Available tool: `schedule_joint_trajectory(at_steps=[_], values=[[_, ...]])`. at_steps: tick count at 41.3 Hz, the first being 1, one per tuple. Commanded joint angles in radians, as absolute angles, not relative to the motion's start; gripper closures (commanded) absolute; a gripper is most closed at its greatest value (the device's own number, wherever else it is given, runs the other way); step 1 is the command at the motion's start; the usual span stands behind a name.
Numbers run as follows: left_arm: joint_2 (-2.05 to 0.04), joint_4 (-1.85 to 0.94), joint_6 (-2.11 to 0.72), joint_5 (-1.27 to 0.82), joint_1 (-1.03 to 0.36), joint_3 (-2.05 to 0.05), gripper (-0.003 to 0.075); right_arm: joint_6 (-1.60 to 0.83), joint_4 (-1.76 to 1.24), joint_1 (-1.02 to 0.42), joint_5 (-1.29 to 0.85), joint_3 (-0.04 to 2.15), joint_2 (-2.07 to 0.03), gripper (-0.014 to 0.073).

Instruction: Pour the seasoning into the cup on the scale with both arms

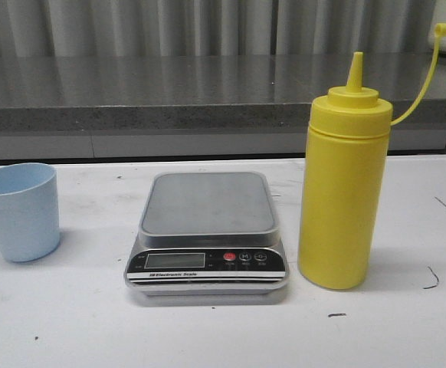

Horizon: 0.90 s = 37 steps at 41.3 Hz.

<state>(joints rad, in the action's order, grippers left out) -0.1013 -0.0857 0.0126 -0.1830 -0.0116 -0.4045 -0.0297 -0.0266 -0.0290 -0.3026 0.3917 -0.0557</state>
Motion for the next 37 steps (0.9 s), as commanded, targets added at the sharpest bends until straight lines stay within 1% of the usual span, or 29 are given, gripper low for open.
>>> schedule_joint_trajectory(at_steps=[1,10,21,37], values=[[-0.185,-0.095,0.013,-0.227,-0.011,-0.523,0.074,-0.039,-0.014,-0.024,-0.319,0.49,-0.137,0.066],[-0.343,-0.095,0.013,-0.422,-0.011,-0.684,0.074,-0.039,-0.006,-0.024,-0.477,0.597,-0.285,0.066],[-0.478,-0.095,0.013,-0.557,-0.011,-0.708,0.074,-0.039,0.026,-0.024,-0.642,0.609,-0.441,0.066],[-0.581,-0.093,0.013,-0.561,-0.011,-0.708,0.074,-0.039,0.02,-0.024,-0.655,0.593,-0.536,0.066]])
